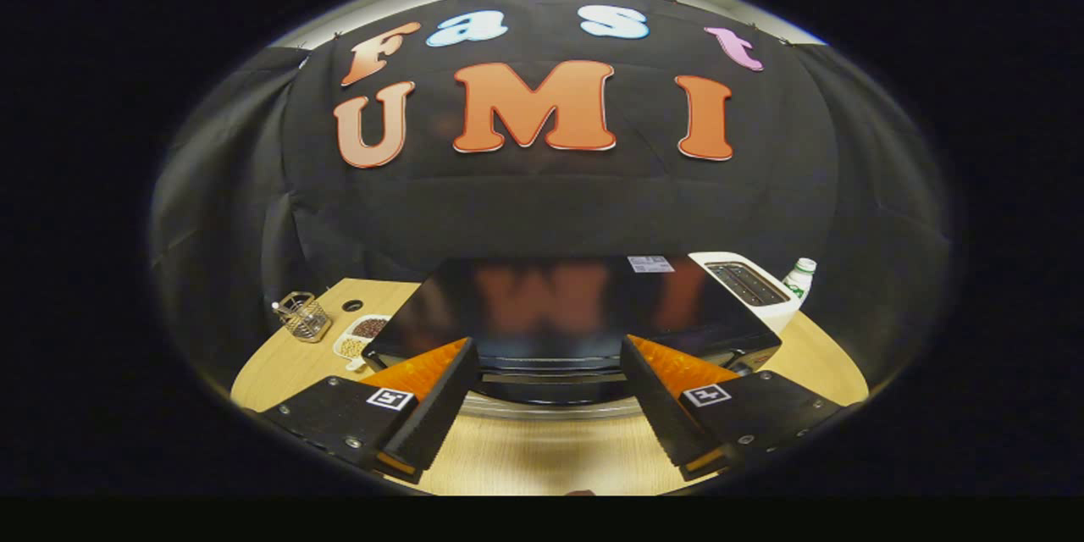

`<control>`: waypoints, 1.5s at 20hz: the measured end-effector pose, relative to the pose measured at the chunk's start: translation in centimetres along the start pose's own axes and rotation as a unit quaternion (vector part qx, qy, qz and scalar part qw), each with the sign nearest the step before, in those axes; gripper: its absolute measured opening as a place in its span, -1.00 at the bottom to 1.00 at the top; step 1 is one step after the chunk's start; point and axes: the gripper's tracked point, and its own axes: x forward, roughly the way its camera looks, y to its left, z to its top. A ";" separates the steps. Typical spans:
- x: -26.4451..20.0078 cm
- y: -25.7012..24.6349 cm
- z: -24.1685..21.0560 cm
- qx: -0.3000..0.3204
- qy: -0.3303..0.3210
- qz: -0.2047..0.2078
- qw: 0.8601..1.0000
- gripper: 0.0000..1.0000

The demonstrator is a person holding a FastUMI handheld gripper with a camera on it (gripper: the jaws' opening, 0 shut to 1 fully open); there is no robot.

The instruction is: Open the toaster oven, put the food inside, and close the toaster oven door.

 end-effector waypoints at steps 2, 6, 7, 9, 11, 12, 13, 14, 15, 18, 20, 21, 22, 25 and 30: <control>0.4 0.2 -1.3 -0.007 0.022 -0.001 1.000 0.99; -0.1 0.2 -1.3 0.004 0.011 0.002 1.000 1.00; -0.4 0.1 -1.1 0.000 0.007 0.003 1.000 0.98; -0.6 -0.4 -1.6 -0.009 0.009 -0.005 1.000 0.99; -2.0 -0.1 -2.1 0.000 0.009 -0.005 1.000 1.00; -2.5 -0.1 -2.3 -0.002 0.007 -0.005 1.000 0.99; -3.0 -0.1 -2.8 -0.002 0.009 -0.006 1.000 1.00; -3.6 -0.2 -3.3 -0.002 0.009 -0.007 1.000 1.00; -4.2 -0.1 -3.7 -0.001 0.011 -0.006 1.000 0.99; -6.0 -0.2 -5.3 0.003 0.015 0.000 1.000 0.99; -7.0 -0.3 -6.6 0.005 0.020 0.002 1.000 0.99; -7.5 -0.3 -7.2 0.005 0.022 0.003 1.000 0.99; -8.0 -0.3 -7.9 0.007 0.023 0.004 1.000 0.99; -9.0 -0.3 -10.1 0.008 0.030 0.005 1.000 0.99; -10.3 -0.4 -13.6 0.000 0.052 0.000 0.999 0.99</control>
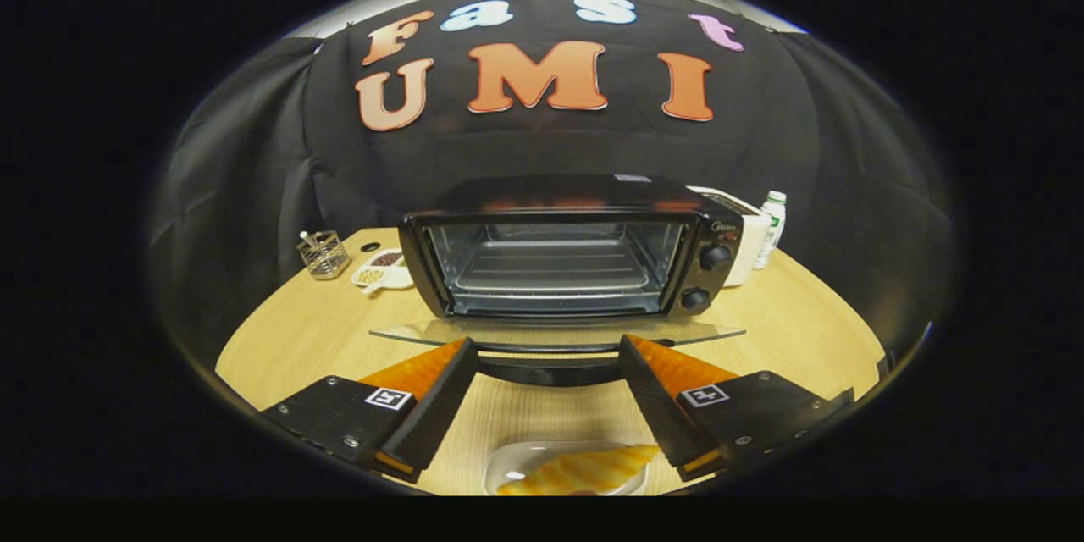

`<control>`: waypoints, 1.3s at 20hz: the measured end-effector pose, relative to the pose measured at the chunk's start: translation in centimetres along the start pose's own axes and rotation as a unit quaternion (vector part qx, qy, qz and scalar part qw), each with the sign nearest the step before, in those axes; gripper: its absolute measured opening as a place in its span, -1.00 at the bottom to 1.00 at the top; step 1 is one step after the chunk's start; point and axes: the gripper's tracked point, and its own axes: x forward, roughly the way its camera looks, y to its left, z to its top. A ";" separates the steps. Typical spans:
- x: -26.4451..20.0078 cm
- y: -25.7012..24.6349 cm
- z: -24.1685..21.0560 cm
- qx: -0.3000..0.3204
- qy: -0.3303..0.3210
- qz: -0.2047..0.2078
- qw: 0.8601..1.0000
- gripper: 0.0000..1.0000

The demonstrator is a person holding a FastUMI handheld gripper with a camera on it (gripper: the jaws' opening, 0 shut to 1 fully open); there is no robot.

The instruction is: Open the toaster oven, put the food inside, and close the toaster oven door.

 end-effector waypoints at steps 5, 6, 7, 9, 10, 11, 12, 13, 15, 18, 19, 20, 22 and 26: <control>0.2 -0.2 -3.6 -0.002 0.038 -0.005 0.999 0.98; 0.5 -0.4 -4.2 -0.001 0.049 -0.009 0.999 0.98; 0.6 -0.7 -5.2 0.002 0.059 -0.014 0.998 0.98; 0.3 -1.4 -7.0 0.009 0.073 -0.016 0.997 0.98; 0.2 -1.8 -7.6 0.015 0.080 -0.017 0.997 0.98; 0.4 -2.0 -8.1 0.020 0.085 -0.018 0.996 0.98; 0.6 -2.1 -8.6 0.023 0.092 -0.018 0.995 0.98; 0.8 -2.0 -9.2 0.024 0.098 -0.019 0.995 0.98; 1.2 -1.9 -10.2 0.026 0.112 -0.019 0.993 0.99; 0.7 -2.3 -9.4 0.040 0.103 -0.024 0.994 0.98; 0.2 -2.5 -8.8 0.046 0.095 -0.028 0.994 0.98; -0.5 -2.7 -8.2 0.051 0.088 -0.034 0.994 0.98; -2.0 -3.5 -7.4 0.058 0.072 -0.060 0.994 0.98; -5.3 -4.7 -8.1 0.053 0.052 -0.111 0.991 0.98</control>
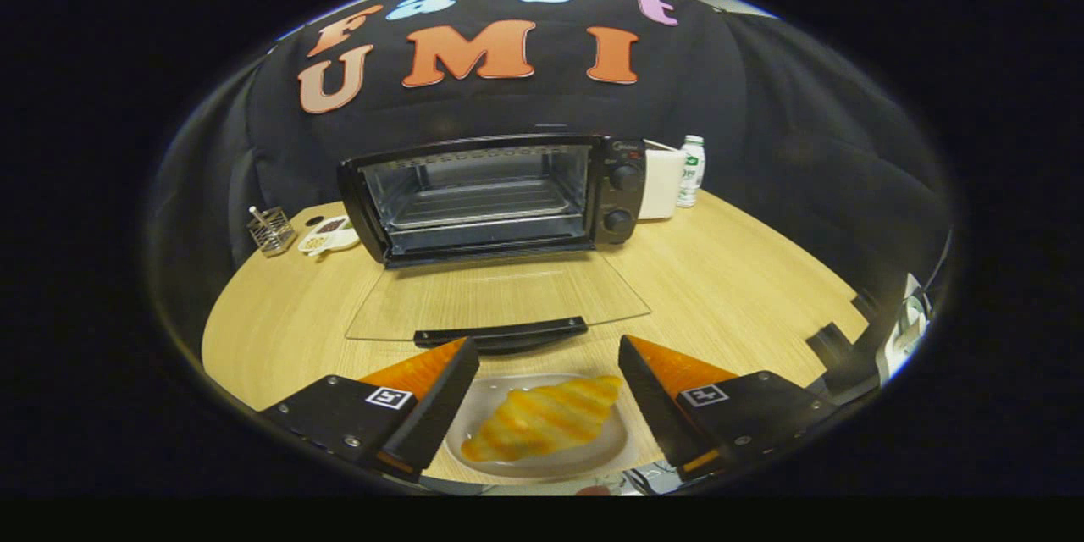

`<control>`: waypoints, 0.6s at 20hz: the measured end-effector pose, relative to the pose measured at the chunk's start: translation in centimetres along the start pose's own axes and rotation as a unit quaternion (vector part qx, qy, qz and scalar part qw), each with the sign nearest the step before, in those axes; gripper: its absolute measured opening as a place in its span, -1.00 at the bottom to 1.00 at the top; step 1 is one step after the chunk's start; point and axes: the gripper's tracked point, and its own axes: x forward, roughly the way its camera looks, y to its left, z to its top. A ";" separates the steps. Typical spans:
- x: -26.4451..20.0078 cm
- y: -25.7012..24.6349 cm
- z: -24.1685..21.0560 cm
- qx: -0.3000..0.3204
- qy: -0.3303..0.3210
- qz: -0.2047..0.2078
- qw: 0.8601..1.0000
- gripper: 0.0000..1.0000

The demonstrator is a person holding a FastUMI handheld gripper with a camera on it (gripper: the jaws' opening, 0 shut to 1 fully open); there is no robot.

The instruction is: Open the toaster oven, put the food inside, and close the toaster oven door.

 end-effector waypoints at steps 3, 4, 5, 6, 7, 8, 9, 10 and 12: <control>-1.5 0.1 -2.4 0.033 0.002 -0.009 0.999 0.98; -1.9 0.2 -3.2 0.041 0.003 -0.013 0.999 0.98; -2.1 0.3 -3.9 0.046 0.003 -0.019 0.999 0.98; -2.3 0.5 -4.6 0.050 0.004 -0.022 0.998 0.98; -2.2 0.7 -4.9 0.055 0.004 -0.025 0.998 0.98; -2.2 0.9 -5.3 0.055 0.003 -0.028 0.998 0.98; -2.2 1.0 -5.7 0.053 0.003 -0.036 0.998 0.98; -2.2 1.2 -6.4 0.049 0.004 -0.042 0.998 0.98; -2.0 1.4 -7.7 0.051 0.012 -0.054 0.997 0.98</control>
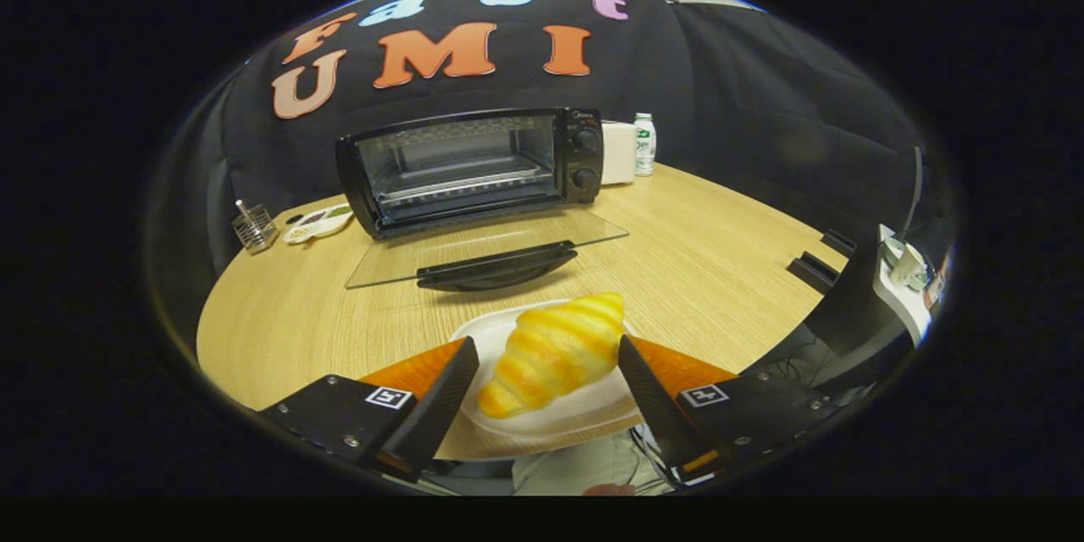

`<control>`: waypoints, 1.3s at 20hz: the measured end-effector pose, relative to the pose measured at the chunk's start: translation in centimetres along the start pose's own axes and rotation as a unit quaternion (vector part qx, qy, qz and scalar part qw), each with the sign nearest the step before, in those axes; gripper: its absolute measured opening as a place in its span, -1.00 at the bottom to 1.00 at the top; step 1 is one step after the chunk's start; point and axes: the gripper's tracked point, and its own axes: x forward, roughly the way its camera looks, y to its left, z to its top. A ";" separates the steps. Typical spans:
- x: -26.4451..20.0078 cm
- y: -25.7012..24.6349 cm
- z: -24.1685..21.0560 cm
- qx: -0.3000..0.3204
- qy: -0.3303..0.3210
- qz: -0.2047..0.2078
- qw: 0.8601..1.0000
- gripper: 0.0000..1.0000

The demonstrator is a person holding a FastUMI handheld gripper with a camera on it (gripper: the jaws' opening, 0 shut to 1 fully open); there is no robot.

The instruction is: Open the toaster oven, put the food inside, and close the toaster oven door.

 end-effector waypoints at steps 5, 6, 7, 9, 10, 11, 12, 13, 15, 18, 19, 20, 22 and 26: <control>0.6 0.0 -1.9 0.004 0.019 -0.022 1.000 0.98; 0.6 0.0 -2.2 0.007 0.021 -0.024 0.999 0.99; 0.7 0.0 -2.4 0.008 0.024 -0.024 0.999 0.99; 0.8 0.1 -2.3 0.008 0.020 -0.023 1.000 0.93; 0.6 0.2 -2.2 0.001 0.018 -0.022 1.000 0.87; 0.6 0.0 -2.2 -0.001 0.016 -0.025 1.000 0.81; 0.8 -0.1 -2.1 0.002 0.012 -0.021 1.000 0.53; 0.9 0.0 -2.2 0.001 0.012 -0.016 1.000 0.26; 0.3 -0.1 -2.1 0.004 0.009 -0.009 1.000 0.10; -0.7 -0.6 -1.3 0.019 -0.006 -0.001 1.000 -0.11; -1.1 -0.8 -0.9 0.022 -0.012 0.002 1.000 -0.16; -1.6 -1.0 -0.3 0.025 -0.019 0.004 1.000 -0.16; -2.7 -1.3 1.3 0.030 -0.036 0.013 0.999 -0.16; -4.3 -0.8 5.4 0.050 -0.077 0.047 0.995 -0.16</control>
